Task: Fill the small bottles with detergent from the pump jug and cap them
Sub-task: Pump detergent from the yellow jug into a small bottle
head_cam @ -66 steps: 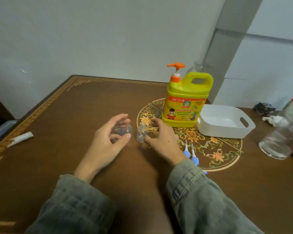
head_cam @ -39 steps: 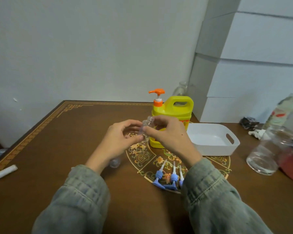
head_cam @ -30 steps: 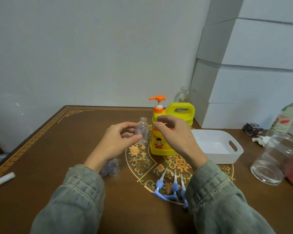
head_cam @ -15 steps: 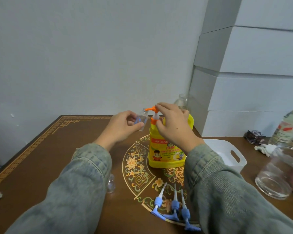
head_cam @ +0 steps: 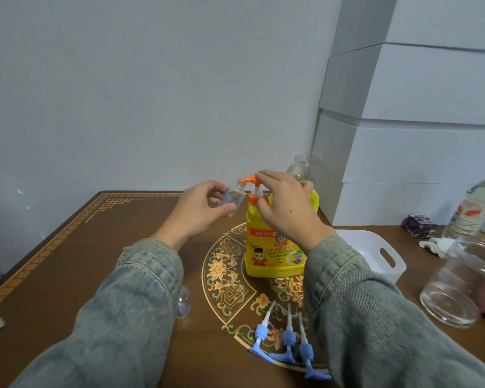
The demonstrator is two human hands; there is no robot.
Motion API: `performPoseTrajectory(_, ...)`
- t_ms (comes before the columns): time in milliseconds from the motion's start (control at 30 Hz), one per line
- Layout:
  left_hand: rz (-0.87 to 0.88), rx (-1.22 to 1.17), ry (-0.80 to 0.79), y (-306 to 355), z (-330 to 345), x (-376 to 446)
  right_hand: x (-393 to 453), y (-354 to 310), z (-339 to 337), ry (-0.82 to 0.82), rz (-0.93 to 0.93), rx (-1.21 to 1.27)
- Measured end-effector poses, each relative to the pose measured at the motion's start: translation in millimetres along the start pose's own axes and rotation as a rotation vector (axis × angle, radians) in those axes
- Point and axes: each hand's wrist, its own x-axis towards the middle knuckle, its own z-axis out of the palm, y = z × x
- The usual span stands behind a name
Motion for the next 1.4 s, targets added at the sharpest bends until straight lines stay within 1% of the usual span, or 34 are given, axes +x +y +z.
performPoseTrajectory(100, 0.024, 0.059, -0.01, 1.5, 0.6, 0.6, -0.1, -0.3, 2.4, 0.01, -0.028, -0.052)
performPoseTrajectory(200, 0.084, 0.185, 0.002, 5.5, 0.0, 3.6, -0.9, -2.2, 4.4, 0.026, -0.041, -0.103)
performPoseTrajectory(267, 0.104, 0.208, -0.001, 7.3, -0.4, 4.9, -1.3, -2.7, 5.5, 0.04, -0.034, -0.114)
performPoseTrajectory(400, 0.111, 0.222, 0.018, 5.1, -0.6, 6.2, -0.6, -6.6, 7.7, 0.053, -0.031, -0.099)
performPoseTrajectory(567, 0.162, 0.334, 0.067, 10.1, 1.9, 13.8, -0.6, -9.7, 12.2, 0.065, -0.024, -0.063)
performPoseTrajectory(733, 0.13, 0.334, 0.054, 7.7, 6.0, 11.0, -5.0, -8.7, 21.5, 0.059, -0.008, -0.133)
performPoseTrajectory(833, 0.109, 0.309, 0.051, 8.0, 7.6, 6.7, -7.4, -7.6, 23.0, 0.046, -0.015, -0.139)
performPoseTrajectory(1000, 0.1, 0.311, 0.05, 19.5, -1.1, 12.0, -2.4, -8.4, 14.1, 0.071, -0.03, -0.129)
performPoseTrajectory(1167, 0.076, 0.302, 0.032, 15.1, 5.7, 4.4, -11.1, -8.4, 25.3, 0.058, -0.022, -0.132)
performPoseTrajectory(1333, 0.082, 0.286, 0.041, 21.1, 0.1, 8.0, -3.2, -7.7, 19.1, 0.127, -0.028, -0.136)
performPoseTrajectory(1400, 0.083, 0.292, 0.041, 21.8, -0.5, 8.1, -3.0, -8.7, 18.9, 0.127, -0.023, -0.134)
